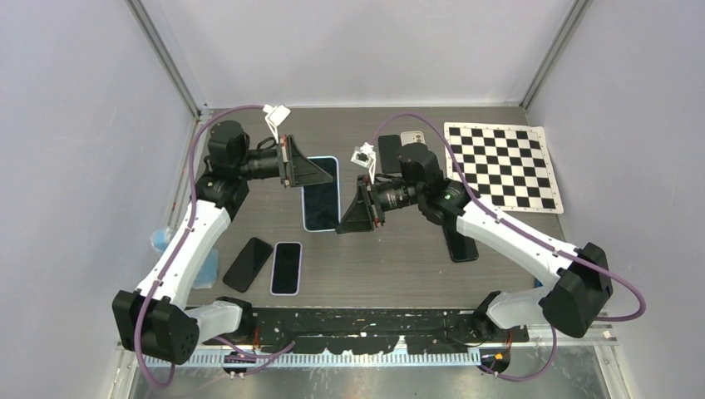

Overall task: Take the phone out of the phone case
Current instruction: Remove the phone case from the phone.

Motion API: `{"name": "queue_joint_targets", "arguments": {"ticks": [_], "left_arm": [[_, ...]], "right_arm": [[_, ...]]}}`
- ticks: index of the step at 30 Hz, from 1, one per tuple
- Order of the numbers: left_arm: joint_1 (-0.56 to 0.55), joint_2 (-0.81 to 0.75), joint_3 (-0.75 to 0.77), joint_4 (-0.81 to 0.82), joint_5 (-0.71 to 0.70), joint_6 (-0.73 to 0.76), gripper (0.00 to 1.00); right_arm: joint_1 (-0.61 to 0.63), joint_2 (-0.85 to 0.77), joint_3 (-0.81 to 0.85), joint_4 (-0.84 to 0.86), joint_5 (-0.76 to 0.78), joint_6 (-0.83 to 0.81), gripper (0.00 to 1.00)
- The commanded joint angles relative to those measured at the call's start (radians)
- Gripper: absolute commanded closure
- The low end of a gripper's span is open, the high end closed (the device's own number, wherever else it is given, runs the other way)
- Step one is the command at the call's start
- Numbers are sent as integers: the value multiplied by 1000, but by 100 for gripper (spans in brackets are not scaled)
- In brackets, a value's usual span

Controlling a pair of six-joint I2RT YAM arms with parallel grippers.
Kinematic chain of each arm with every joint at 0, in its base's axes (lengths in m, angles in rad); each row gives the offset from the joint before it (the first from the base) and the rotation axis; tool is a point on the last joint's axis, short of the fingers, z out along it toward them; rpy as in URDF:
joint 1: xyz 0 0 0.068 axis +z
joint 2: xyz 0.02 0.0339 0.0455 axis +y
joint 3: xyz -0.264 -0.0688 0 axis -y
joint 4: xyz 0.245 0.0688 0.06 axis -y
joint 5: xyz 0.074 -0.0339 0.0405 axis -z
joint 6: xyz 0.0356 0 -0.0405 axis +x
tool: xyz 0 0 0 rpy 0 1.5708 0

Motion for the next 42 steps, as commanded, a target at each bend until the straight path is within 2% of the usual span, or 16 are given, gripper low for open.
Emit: {"name": "queue_joint_targets", "arguments": {"ticks": [1,5,8,12,15,19,20,22,25,31,42], "left_arm": [[4,-40,28,86,20,-75,100],[2,-49,-16,138,20,-165,100],[2,-61,-45,175,8,-255,100],[-10,-62,-66,225,10,-351,100],[-11,-71,-66,218,7,-336,100],[-12,-71,-49,206,-3,-316,100],[-12,-66,-46,206,-3,-318,100],[-12,-62,-46,211,-2,-317,100],[-13,-57,-49,218,3,-311,100],[-11,-49,-53,208,32,-254,100],[-11,-33,-65,218,51,-250,100]], "right_arm": [[7,-2,50,14,-55,-56,79],[7,19,60,18,-87,-84,93],[7,26,66,17,-78,-102,99],[9,33,84,-16,-18,-142,99],[10,45,103,-51,-2,-177,99],[10,32,103,-78,15,-196,86],[10,26,101,-79,20,-195,77],[10,23,100,-79,36,-184,68],[10,27,98,-53,46,-152,59],[8,28,73,38,-22,-93,56],[8,28,56,160,-129,-26,58]]}}
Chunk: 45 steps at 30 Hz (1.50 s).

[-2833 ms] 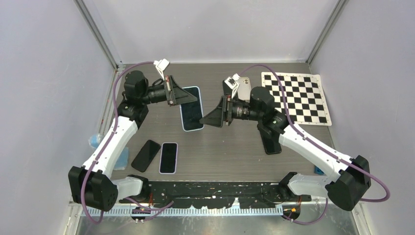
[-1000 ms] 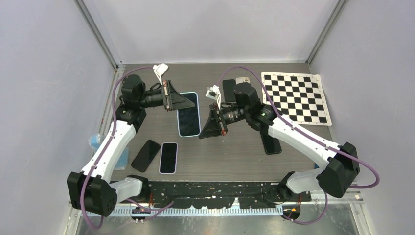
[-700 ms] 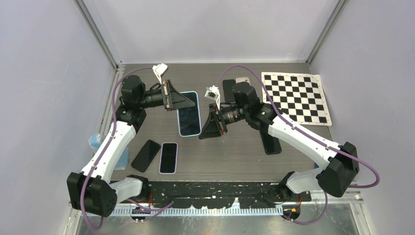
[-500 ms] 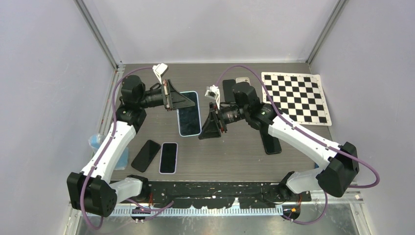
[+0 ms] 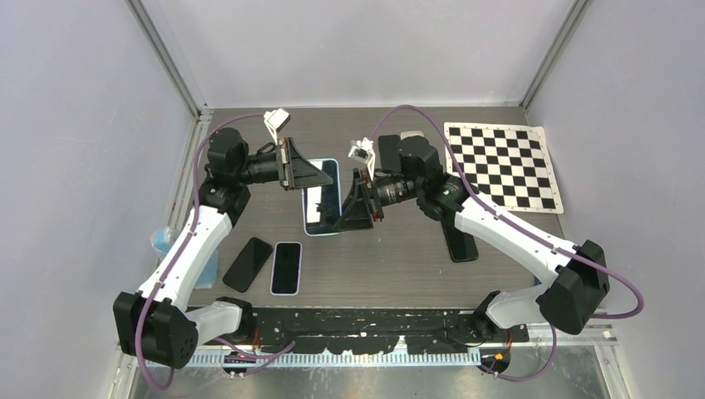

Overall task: Take the phone out of the phone case
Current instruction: Remove the phone case from the phone.

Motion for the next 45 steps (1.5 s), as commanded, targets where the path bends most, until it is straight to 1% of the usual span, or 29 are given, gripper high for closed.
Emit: {"name": "queue_joint_targets", "arguments": {"ticks": [1,6,8,9,11,13,15,17,19,22,25,31,35,37,39,40,41,42,43,44,45], "left_arm": [[-5,-10,19,60,40,-19,100],[-5,-7,20,64,20,-66,100],[-5,-1,10,84,19,-114,100],[-5,1,-1,109,22,-139,100],[-5,2,-19,131,29,-169,100],[-5,-3,-23,132,35,-158,100],[-5,-10,-22,131,35,-139,100],[-6,-17,-13,112,30,-113,100],[-5,-19,-5,102,25,-98,100],[-5,-9,5,100,26,-102,100],[-5,-11,7,105,24,-102,100],[-5,-29,1,97,32,-76,100],[-5,-39,3,87,35,-59,100],[-5,-41,5,83,35,-60,100],[-5,-40,9,69,29,-64,100],[-5,-40,10,58,24,-68,100],[-5,-38,10,48,17,-74,100],[-5,-34,10,49,5,-95,100],[-5,-29,6,63,0,-129,100],[-5,-18,4,87,-3,-173,100],[-5,-4,3,120,-5,-217,100]], "right_arm": [[0,10,1,132,-51,45,59],[3,12,-7,146,-85,43,65],[13,1,-11,120,-107,-6,68],[15,-2,-9,101,-113,-61,69],[21,-4,6,13,-140,-140,69],[21,3,32,-101,-160,-215,65],[21,12,61,-184,-166,-286,56],[21,20,81,-228,-159,-315,51],[21,24,84,-238,-143,-318,50],[21,30,86,-237,-127,-317,54],[21,31,75,-170,-94,-265,57],[21,32,50,-46,-87,-146,50],[21,17,34,-9,-84,-113,49],[21,12,28,11,-75,-97,52],[21,12,27,17,-73,-92,58],[22,14,27,17,-62,-92,64],[23,16,29,17,-57,-92,66],[26,20,38,13,-41,-92,70],[30,22,49,-2,-29,-120,72],[42,26,78,-61,-9,-145,74],[50,27,91,-93,0,-204,74]]}}
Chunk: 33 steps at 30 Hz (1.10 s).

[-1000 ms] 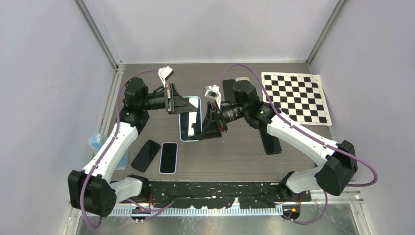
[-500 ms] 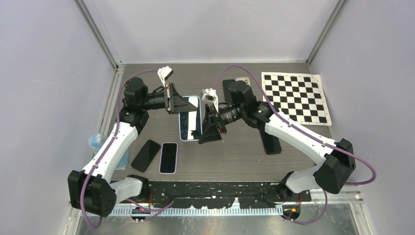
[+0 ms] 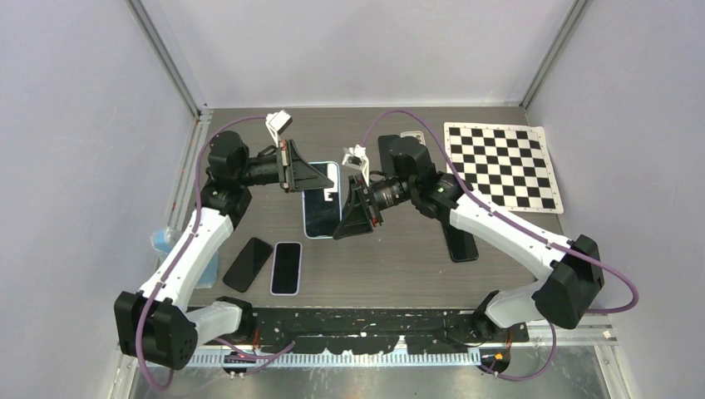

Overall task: Take the phone out of the phone case
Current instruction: Remove the phone case from the phone.

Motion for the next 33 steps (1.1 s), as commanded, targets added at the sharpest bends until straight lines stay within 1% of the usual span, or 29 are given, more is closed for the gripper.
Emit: {"name": "queue_joint_targets", "arguments": {"ticks": [1,3,6,8,9,11,15,18,20,23,30,33], "left_arm": [[2,17,32,78,-30,-218,100],[2,40,23,132,-41,-300,100],[2,73,-5,195,-67,-404,100],[2,95,-41,292,-84,-498,100],[2,108,-66,345,-89,-569,100],[2,137,-99,488,-103,-673,100],[2,185,-138,624,-116,-803,100],[2,202,-149,643,-123,-828,100],[2,202,-155,643,-129,-830,100],[1,206,-164,646,-134,-829,100],[3,224,-173,671,-138,-842,100],[3,227,-173,671,-139,-840,100]], "right_arm": [[45,-11,91,-64,88,-154,75],[62,-10,116,-114,94,-244,76],[69,-5,142,-164,105,-299,77],[71,7,163,-189,108,-329,81],[71,9,176,-196,109,-341,82],[73,16,195,-223,117,-365,84],[79,26,231,-280,134,-423,85],[84,59,304,-397,152,-507,85],[85,78,334,-445,167,-534,85],[86,81,341,-462,178,-548,83],[86,59,324,-445,173,-546,80],[85,55,323,-445,173,-550,77]]}}
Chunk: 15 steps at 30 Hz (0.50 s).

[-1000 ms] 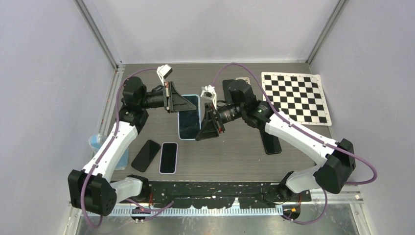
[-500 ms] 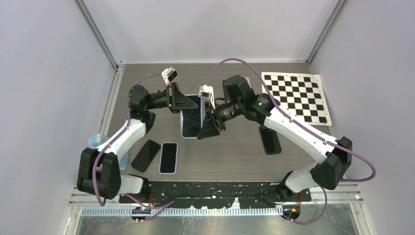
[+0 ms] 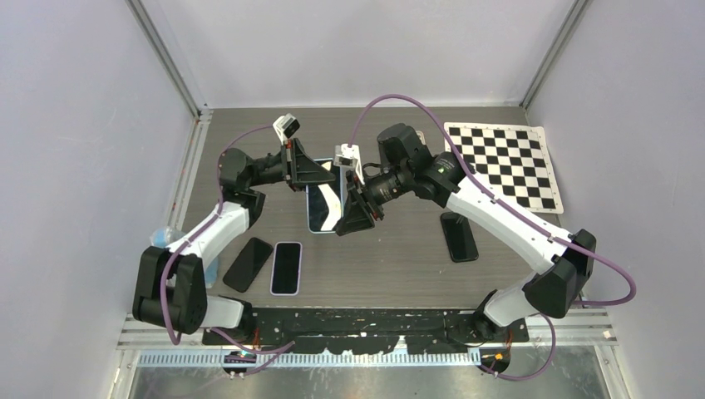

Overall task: Take the phone out of the phone case
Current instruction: Remove the phone case from the phone.

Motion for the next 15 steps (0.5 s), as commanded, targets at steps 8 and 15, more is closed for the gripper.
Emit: {"name": "queue_joint_targets", "arguments": {"ticks": [8,15], "left_arm": [[4,26,-11,-108,-178,-207,100],[5,18,-17,-108,-188,-215,100]], "right_arm": [[55,-35,19,87,23,-193,69],[55,-35,18,98,12,-207,68]]}}
